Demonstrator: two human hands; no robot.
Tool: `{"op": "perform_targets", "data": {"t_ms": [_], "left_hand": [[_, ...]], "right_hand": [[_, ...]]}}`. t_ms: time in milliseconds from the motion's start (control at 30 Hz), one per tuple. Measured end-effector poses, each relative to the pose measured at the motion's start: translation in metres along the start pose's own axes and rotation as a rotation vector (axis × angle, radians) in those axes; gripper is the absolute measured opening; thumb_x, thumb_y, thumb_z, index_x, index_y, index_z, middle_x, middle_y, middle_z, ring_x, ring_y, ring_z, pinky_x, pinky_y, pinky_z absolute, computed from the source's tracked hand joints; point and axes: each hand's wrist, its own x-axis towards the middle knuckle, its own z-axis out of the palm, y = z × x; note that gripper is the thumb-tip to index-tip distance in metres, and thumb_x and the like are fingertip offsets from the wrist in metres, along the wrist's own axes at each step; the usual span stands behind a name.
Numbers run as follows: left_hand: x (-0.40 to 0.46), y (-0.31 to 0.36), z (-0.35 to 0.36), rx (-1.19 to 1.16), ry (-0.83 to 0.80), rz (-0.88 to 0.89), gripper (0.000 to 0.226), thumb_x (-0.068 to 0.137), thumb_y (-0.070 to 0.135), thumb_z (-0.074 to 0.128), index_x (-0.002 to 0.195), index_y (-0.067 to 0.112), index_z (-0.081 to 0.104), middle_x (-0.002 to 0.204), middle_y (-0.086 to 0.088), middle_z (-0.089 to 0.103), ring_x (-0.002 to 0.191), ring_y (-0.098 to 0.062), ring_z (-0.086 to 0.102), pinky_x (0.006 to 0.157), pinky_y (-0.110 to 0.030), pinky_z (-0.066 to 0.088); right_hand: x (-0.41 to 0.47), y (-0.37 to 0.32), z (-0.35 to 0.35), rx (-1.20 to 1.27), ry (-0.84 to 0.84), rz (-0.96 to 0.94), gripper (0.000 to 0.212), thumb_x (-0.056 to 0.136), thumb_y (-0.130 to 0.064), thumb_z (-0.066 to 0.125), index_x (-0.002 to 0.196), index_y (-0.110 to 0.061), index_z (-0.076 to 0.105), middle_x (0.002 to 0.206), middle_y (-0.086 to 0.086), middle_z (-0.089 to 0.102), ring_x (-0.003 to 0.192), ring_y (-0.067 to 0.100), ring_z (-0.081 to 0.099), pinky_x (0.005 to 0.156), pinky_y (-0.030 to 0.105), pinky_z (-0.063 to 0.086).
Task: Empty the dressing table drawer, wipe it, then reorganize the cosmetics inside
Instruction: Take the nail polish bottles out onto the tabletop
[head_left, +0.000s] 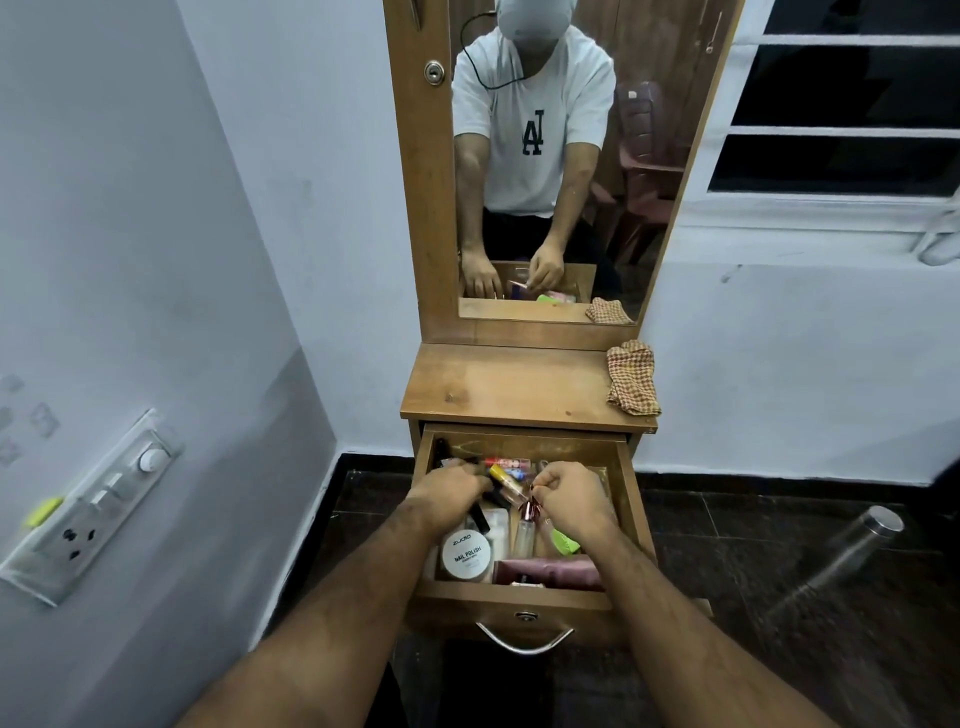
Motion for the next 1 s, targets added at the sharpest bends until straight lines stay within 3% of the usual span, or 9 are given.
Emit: {"op": "perform_targets", "data": {"t_ms": [167, 300, 400, 500, 567, 733, 1000], "left_hand": [[0.012, -0.001, 0.021, 0.151, -0.160, -0.057, 0.037, 0.095, 0.012, 0.054, 0.131, 0.020, 0.057, 0.137, -0.007, 0.052, 0.119, -0.028, 0.053, 0.099, -0.040, 0.049], [0.008, -0.004, 0.017, 0.099, -0.049, -0.047, 0.039, 0.094, 0.013, 0.056, 0.132, 0.022, 0.059, 0.136, -0.002, 0.055, 0.116, -0.023, 0.058, 0.093, -0.035, 0.052], [-0.008, -0.010, 0.005, -0.079, 0.168, -0.072, 0.047, 0.093, 0.013, 0.057, 0.138, 0.025, 0.053, 0.135, -0.001, 0.055, 0.116, -0.023, 0.059, 0.096, -0.037, 0.050], [-0.027, -0.018, -0.001, -0.375, 0.456, -0.237, 0.042, 0.094, 0.023, 0.062, 0.135, 0.027, 0.056, 0.125, 0.004, 0.064, 0.111, -0.016, 0.061, 0.092, -0.032, 0.050], [-0.035, -0.024, 0.002, -0.561, 0.549, -0.352, 0.041, 0.092, 0.026, 0.066, 0.132, 0.023, 0.059, 0.115, 0.003, 0.070, 0.105, -0.015, 0.064, 0.089, -0.031, 0.051], [-0.041, -0.029, 0.010, -0.824, 0.529, -0.449, 0.035, 0.092, 0.019, 0.065, 0.127, 0.017, 0.061, 0.109, 0.003, 0.072, 0.100, -0.012, 0.066, 0.089, -0.032, 0.053], [-0.035, -0.025, 0.012, -0.950, 0.535, -0.448, 0.023, 0.097, 0.016, 0.058, 0.120, 0.016, 0.062, 0.108, 0.007, 0.070, 0.098, -0.008, 0.063, 0.082, -0.022, 0.045]], "right_hand": [[0.011, 0.014, -0.001, -0.001, -0.003, 0.018, 0.023, 0.088, -0.014, 0.064, 0.068, -0.025, 0.065, 0.071, -0.006, 0.069, 0.072, 0.013, 0.068, 0.069, 0.039, 0.060], [0.017, 0.019, 0.001, -0.017, -0.012, 0.030, 0.022, 0.089, -0.012, 0.063, 0.070, -0.024, 0.067, 0.074, -0.005, 0.070, 0.074, 0.011, 0.068, 0.073, 0.039, 0.060], [0.026, 0.014, 0.007, -0.081, -0.016, 0.003, 0.020, 0.089, -0.009, 0.061, 0.074, -0.022, 0.069, 0.077, -0.007, 0.069, 0.076, 0.009, 0.065, 0.072, 0.031, 0.057], [0.034, 0.000, 0.021, -0.162, -0.044, -0.040, 0.015, 0.086, -0.010, 0.060, 0.081, -0.020, 0.070, 0.084, -0.001, 0.072, 0.080, 0.017, 0.065, 0.071, 0.028, 0.052], [0.039, -0.011, 0.035, -0.232, -0.101, -0.085, 0.011, 0.086, -0.015, 0.062, 0.092, -0.020, 0.070, 0.094, 0.005, 0.073, 0.090, 0.024, 0.067, 0.075, 0.030, 0.052], [0.049, -0.029, 0.067, -0.416, -0.160, -0.158, 0.032, 0.091, -0.016, 0.058, 0.122, -0.022, 0.064, 0.113, 0.005, 0.071, 0.100, 0.024, 0.067, 0.077, 0.031, 0.051], [0.053, -0.034, 0.086, -0.667, -0.112, -0.185, 0.016, 0.096, -0.012, 0.056, 0.107, -0.015, 0.066, 0.104, 0.004, 0.070, 0.094, 0.022, 0.067, 0.068, 0.034, 0.049]]}}
